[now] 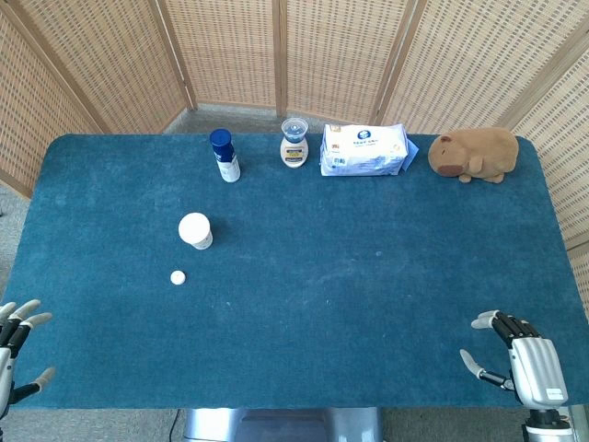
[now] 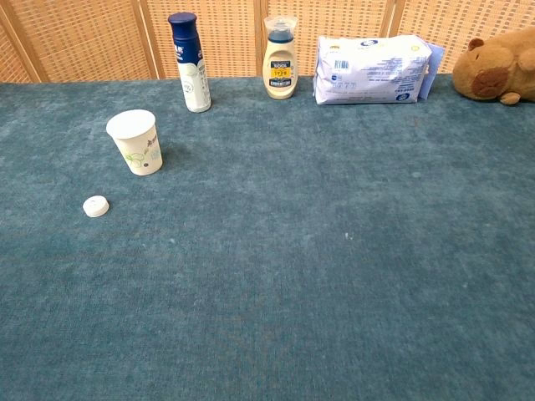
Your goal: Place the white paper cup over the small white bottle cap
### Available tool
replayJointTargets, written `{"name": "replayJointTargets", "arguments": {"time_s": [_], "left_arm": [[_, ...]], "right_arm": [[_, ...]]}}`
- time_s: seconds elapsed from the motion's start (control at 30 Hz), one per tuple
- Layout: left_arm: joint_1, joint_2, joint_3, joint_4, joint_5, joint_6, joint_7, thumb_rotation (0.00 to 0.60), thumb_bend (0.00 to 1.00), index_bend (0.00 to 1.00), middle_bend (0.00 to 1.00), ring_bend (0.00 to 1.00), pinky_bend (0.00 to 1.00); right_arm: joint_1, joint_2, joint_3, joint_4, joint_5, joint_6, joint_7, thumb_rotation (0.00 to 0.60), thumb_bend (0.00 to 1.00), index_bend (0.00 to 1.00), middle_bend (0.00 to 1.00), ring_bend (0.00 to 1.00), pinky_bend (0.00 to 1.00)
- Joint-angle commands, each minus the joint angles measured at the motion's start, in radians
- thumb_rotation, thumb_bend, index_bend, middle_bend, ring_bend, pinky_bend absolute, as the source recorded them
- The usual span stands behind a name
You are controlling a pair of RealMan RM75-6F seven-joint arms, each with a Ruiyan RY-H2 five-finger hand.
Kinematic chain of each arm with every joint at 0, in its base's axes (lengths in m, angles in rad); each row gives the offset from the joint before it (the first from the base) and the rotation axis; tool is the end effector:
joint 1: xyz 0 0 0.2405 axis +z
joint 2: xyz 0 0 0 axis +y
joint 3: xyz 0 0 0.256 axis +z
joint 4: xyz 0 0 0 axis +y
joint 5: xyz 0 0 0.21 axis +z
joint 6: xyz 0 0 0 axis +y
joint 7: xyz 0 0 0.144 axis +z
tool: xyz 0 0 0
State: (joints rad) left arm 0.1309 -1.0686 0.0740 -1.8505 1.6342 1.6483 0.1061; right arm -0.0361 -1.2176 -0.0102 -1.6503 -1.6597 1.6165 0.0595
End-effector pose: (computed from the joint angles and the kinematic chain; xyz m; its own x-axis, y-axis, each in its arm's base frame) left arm -0.2788 0.0933 0.1589 0.3175 0.0309 0.9478 0.9442 0.0820 -0.3189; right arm -0.2883 -0.1309 0.1284 0.2097 0.0225 0.9775 -0.9760 -0.0547 0.2106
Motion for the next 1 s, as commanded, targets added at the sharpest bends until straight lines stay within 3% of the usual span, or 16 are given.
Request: {"name": "replayJointTargets", "arguments": {"time_s": [0.03, 0.23, 0.57, 0.73, 1.0], "left_arm": [[-0.004, -0.006, -0.004, 0.005, -0.007, -0.009, 0.011, 0.600, 0.11, 0.25, 0.17, 0.09, 0.09], [-0.018, -0.013, -0.011, 0.006, -0.021, -0.035, 0.026, 0.600, 0.11, 0.25, 0.17, 0.09, 0.09], [-0.102, 0.024, -0.069, -0.017, 0.006, -0.090, 0.066, 0.600, 0.11, 0.25, 0.17, 0.09, 0.09], [-0.195, 0.046, -0.108, -0.046, -0.006, -0.206, 0.114, 0.600, 0.11, 0.25, 0.17, 0.09, 0.09], [-0.395, 0.094, -0.209, -0.111, -0.129, -0.462, 0.168, 0.600, 0.11, 0.25, 0.17, 0.09, 0.09]], "right_arm": [[0.003, -0.003, 0.000, 0.000, 0.006, -0.009, -0.002, 0.421, 0.32, 0.41, 0.37, 0.38, 0.38], [0.005, -0.003, 0.004, -0.002, 0.014, -0.013, -0.008, 0.420, 0.32, 0.41, 0.37, 0.38, 0.38], [-0.009, -0.001, 0.004, 0.002, 0.014, 0.012, -0.001, 0.419, 0.32, 0.41, 0.37, 0.38, 0.38], [-0.027, -0.002, 0.001, 0.013, 0.023, 0.034, 0.012, 0.417, 0.32, 0.41, 0.37, 0.38, 0.38], [-0.048, 0.003, 0.003, 0.025, 0.041, 0.054, 0.029, 0.421, 0.32, 0.41, 0.37, 0.38, 0.38]]}}
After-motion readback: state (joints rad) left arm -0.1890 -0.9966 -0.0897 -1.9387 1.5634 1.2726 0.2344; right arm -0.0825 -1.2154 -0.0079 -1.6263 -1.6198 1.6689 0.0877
